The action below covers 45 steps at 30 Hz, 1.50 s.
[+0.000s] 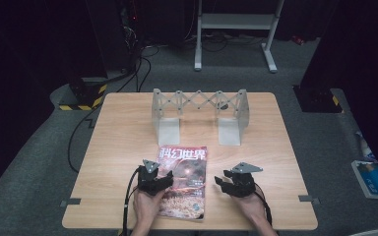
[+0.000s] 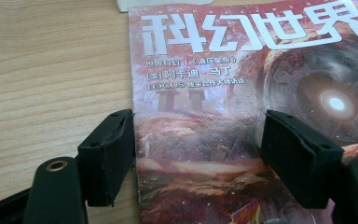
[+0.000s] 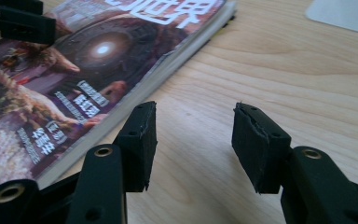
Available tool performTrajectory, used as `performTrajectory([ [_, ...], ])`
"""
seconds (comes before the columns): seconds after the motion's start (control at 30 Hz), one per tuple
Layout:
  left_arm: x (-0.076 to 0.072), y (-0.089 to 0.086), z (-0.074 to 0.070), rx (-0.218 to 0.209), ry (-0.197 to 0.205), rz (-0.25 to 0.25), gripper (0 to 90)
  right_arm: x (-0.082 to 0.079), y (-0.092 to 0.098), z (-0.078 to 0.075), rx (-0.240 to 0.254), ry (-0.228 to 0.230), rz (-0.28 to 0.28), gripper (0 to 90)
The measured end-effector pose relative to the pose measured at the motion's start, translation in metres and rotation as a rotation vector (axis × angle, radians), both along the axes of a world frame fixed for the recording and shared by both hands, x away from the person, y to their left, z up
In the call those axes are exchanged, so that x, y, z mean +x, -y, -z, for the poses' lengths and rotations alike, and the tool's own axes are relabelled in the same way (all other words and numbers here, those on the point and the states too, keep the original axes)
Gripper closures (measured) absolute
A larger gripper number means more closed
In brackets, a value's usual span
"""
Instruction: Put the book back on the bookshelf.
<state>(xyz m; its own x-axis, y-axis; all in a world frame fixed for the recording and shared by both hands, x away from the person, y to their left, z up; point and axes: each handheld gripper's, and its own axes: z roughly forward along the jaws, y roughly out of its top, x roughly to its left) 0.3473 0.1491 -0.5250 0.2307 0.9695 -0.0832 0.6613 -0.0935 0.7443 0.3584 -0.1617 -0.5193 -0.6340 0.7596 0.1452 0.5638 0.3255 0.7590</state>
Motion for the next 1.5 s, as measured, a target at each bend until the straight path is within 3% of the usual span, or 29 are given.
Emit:
performTrajectory([
  [0.53,0.0,0.009,-0.001,0.0,-0.007,0.013,26.0,-0.001,-0.031,-0.002,0.025,-0.035,-0.058,48.6],
  [0.67,0.001,0.014,-0.001,-0.001,-0.009,0.031,26.0,0.0,-0.037,-0.001,-0.011,-0.044,-0.048,49.8],
  [1.5,0.004,0.023,-0.003,0.011,-0.029,0.069,25.8,0.01,-0.033,0.0,-0.053,-0.057,-0.004,49.9],
])
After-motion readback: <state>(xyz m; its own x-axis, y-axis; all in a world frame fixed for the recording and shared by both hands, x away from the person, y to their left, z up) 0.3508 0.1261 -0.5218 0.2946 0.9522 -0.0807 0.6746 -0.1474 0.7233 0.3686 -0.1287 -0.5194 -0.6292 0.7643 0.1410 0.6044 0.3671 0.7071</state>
